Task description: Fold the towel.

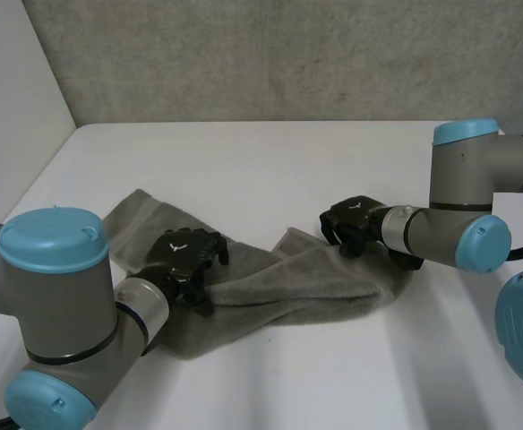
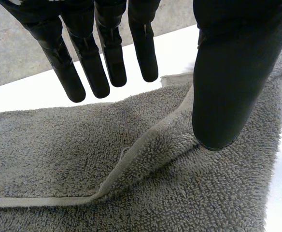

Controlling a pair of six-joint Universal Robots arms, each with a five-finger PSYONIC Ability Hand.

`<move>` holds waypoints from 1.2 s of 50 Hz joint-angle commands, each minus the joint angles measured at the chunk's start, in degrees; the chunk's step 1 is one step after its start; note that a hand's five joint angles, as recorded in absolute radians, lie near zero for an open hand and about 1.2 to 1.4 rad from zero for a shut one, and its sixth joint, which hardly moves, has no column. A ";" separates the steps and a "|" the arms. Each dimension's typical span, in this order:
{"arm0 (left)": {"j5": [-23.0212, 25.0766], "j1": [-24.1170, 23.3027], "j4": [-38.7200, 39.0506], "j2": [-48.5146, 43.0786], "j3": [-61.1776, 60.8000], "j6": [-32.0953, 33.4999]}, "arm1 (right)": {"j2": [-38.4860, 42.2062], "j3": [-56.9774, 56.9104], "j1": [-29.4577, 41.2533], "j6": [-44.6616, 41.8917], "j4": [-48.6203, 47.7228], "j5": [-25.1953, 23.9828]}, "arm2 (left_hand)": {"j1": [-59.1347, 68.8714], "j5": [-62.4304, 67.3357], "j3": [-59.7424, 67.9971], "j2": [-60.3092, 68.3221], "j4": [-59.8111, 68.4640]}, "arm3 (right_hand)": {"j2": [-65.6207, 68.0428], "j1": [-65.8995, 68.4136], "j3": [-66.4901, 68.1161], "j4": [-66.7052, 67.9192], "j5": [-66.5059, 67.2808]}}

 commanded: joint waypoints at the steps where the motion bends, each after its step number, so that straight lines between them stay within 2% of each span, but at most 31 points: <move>1: 0.00 0.07 0.17 -0.03 0.18 0.00 | -3.71 1.83 -0.17 0.81 -0.14 -0.14 | 3.02 3.29 3.11 3.15 3.07 | 5.38 4.49 3.51 3.24 3.65; 7: 0.00 0.69 0.17 -0.03 0.53 0.00 | -8.02 4.83 -1.31 0.90 -0.14 -0.41 | 0.66 0.93 0.75 0.79 0.71 | 5.38 4.49 3.51 3.24 3.65; 13: 0.09 2.62 0.26 -0.03 0.97 0.00 | -17.25 13.18 -3.15 0.81 -1.90 -1.90 | -1.19 -0.92 -1.10 -1.06 -1.14 | 5.38 4.49 3.51 3.24 3.65; 15: 0.09 3.15 0.26 -0.03 1.06 0.09 | -20.42 16.17 -3.86 0.81 -2.86 -3.13 | -2.20 -1.93 -2.11 -2.07 -2.15 | 5.38 4.49 3.51 3.24 3.65; 17: 0.17 4.46 0.44 -0.20 1.06 0.61 | -27.06 22.64 -5.61 0.81 -4.61 -6.10 | -2.37 -2.10 -2.28 -2.24 -2.32 | 5.38 4.49 3.51 3.24 3.65; 18: 0.17 4.47 0.44 -0.20 1.06 0.62 | -27.10 22.67 -5.62 0.81 -4.62 -6.12 | -2.37 -2.10 -2.28 -2.24 -2.32 | 5.38 4.49 3.51 3.24 3.65; 20: 0.17 5.52 0.96 -0.64 1.15 1.49 | -33.66 28.45 -8.06 0.81 -5.76 -8.74 | -2.37 -2.10 -2.28 -2.24 -2.32 | 5.38 4.49 3.51 3.24 3.65; 29: 0.26 7.63 4.48 -2.58 2.29 4.22 | -44.76 39.46 -13.53 0.46 -6.38 -13.77 | -2.37 -2.10 -2.28 -2.24 -2.32 | 5.38 4.49 3.51 3.24 3.65; 36: 0.26 8.33 5.45 -7.75 7.29 7.12 | -53.01 48.41 -18.61 -0.15 -6.38 -20.61 | -2.37 -2.10 -2.28 -2.24 -2.32 | 5.38 4.49 3.51 3.24 3.65; 44: 0.09 9.21 5.36 -11.36 10.81 8.35 | -57.94 53.69 -22.75 -0.24 -6.47 -25.36 | -2.04 -1.76 -1.94 -1.90 -1.99 | 5.38 4.49 3.51 3.24 3.65; 60: 0.35 9.30 5.80 -14.53 12.22 8.53 | -59.70 55.81 -27.59 -0.24 -6.55 -27.39 | 2.84 3.12 2.93 2.97 2.89 | 5.38 4.49 3.51 3.24 3.65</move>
